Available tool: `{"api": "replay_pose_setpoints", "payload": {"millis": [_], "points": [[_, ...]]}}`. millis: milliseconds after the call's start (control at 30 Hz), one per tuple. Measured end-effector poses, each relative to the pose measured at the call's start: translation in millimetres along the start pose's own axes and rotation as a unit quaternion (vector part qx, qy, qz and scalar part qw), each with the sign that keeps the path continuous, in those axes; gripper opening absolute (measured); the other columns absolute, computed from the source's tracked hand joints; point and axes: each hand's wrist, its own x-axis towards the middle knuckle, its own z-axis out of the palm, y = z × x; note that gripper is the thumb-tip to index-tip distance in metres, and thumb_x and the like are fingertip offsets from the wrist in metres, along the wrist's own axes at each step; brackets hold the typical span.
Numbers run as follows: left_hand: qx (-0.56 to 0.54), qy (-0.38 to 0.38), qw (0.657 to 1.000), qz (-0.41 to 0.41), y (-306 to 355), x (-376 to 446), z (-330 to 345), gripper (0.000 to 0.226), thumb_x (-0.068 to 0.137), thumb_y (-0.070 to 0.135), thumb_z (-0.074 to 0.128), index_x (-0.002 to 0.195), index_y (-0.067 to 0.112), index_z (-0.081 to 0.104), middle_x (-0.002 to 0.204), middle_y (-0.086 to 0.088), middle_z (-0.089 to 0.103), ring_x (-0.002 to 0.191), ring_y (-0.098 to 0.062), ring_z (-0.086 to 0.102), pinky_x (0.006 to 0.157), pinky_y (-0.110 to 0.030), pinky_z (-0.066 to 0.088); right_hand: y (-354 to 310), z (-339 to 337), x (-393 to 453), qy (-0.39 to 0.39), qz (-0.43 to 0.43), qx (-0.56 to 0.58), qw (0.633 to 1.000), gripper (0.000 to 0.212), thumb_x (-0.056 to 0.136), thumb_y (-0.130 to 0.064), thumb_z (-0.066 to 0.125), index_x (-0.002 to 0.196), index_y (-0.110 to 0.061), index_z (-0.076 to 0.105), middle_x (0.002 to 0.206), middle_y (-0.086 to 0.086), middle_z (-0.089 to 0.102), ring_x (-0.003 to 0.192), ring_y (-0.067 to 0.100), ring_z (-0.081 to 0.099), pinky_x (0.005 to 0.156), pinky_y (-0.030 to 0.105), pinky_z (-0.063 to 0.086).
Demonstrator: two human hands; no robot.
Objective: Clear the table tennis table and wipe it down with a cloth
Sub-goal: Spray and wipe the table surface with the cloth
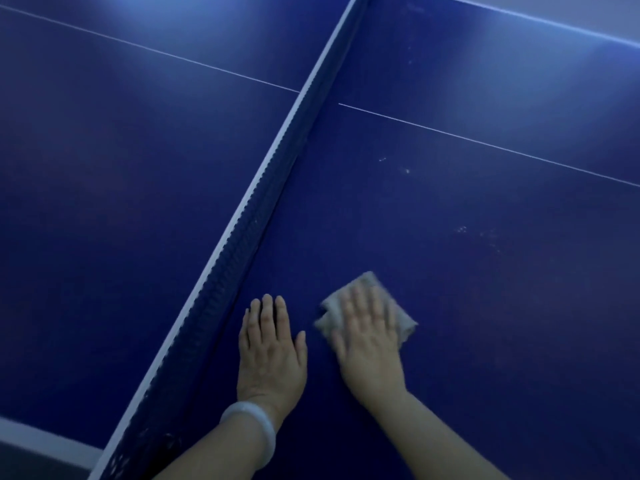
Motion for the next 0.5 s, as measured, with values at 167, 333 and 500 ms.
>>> {"api": "replay_pose_setpoints", "payload": {"millis": [167,333,500], "points": [[-0.010,-0.001,1.000,0.009,-4,-2,0,0.067,0.095,0.044,0.023,0.143,0.001,0.041,0.147,-0.020,0.042,0.138,-0.035,0.036,0.112,-0.048,0.031,76,-6,-20,0.019,0.038,-0.038,0.998,0.065,0.097,-0.048,0.022,0.155,-0.020,0.016,0.163,0.001,0.000,0.151,0.021,0.000,0.121,0.046,0.005],[-0.073,0.013,0.995,0.059,0,15,-5,0.054,0.093,0.031,0.052,0.137,0.002,0.048,0.144,-0.019,0.041,0.134,-0.035,0.041,0.108,-0.047,0.037,103,-12,-19,0.005,0.284,-0.006,0.959,0.077,0.087,-0.055,-0.010,0.156,-0.021,-0.002,0.160,-0.003,-0.017,0.149,0.019,-0.015,0.121,0.047,-0.008],[-0.054,0.002,0.994,0.097,33,87,-10,0.063,0.101,0.041,0.030,0.153,0.009,0.017,0.160,-0.012,0.009,0.149,-0.026,0.004,0.121,-0.038,0.009,71,-8,-10,0.006,0.196,-0.002,0.981,0.070,0.094,-0.053,0.002,0.155,-0.018,0.003,0.163,0.001,-0.006,0.150,0.022,-0.012,0.121,0.049,-0.004]]}}
